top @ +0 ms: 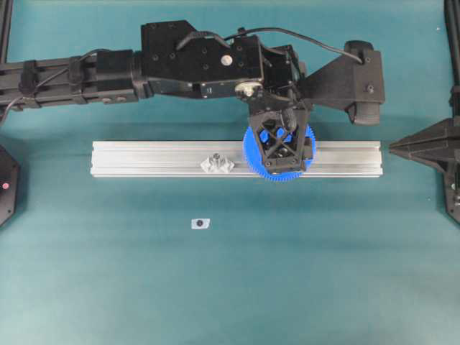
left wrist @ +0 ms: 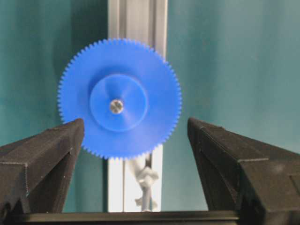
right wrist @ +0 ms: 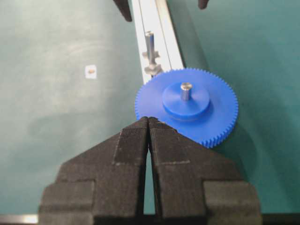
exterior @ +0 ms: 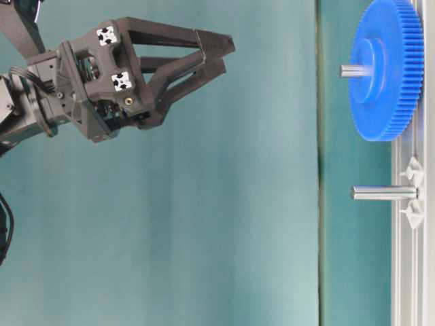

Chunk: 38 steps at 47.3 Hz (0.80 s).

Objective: Find the location of the shaft and insert the large gear.

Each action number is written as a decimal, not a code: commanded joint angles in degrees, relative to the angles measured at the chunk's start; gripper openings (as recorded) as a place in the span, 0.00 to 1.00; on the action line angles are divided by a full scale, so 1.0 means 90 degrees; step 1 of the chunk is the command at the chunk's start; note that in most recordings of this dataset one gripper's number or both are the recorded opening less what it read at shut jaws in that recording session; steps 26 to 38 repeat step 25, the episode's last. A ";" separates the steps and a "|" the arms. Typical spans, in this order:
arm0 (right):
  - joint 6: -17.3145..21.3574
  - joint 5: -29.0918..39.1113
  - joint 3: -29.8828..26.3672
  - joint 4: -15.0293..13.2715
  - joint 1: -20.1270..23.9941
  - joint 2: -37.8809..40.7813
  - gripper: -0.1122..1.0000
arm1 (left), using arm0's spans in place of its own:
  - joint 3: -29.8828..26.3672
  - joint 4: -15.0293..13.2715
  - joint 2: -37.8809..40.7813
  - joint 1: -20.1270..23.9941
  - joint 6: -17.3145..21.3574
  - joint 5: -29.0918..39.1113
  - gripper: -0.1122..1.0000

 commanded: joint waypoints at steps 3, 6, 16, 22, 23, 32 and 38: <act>0.0049 -0.0029 -0.0098 0.0000 -0.0010 0.0039 0.12 | -0.0088 0.0000 -0.0205 -0.0020 0.0010 -0.0010 0.86; 0.0049 -0.0029 -0.0088 0.0000 -0.0010 0.0039 0.12 | -0.0098 0.0000 -0.0195 -0.0020 0.0010 0.0000 0.86; 0.0049 -0.0029 -0.0098 0.0000 -0.0010 0.0039 0.12 | -0.0098 0.0010 -0.0176 -0.0020 -0.0010 0.0020 0.86; 0.0049 -0.0029 -0.0098 0.0000 -0.0010 0.0039 0.12 | -0.0107 0.0010 -0.0166 -0.0029 -0.0029 0.0029 0.86; 0.0049 -0.0029 -0.0098 0.0000 -0.0010 0.0039 0.12 | -0.0107 0.0010 -0.0166 -0.0029 -0.0039 0.0039 0.86; 0.0049 -0.0029 -0.0098 0.0000 -0.0010 0.0039 0.12 | -0.0107 0.0010 -0.0156 -0.0029 -0.0049 0.0039 0.86; 0.0049 -0.0029 -0.0098 0.0000 -0.0010 0.0039 0.12 | -0.0107 0.0010 -0.0156 -0.0029 -0.0049 0.0039 0.86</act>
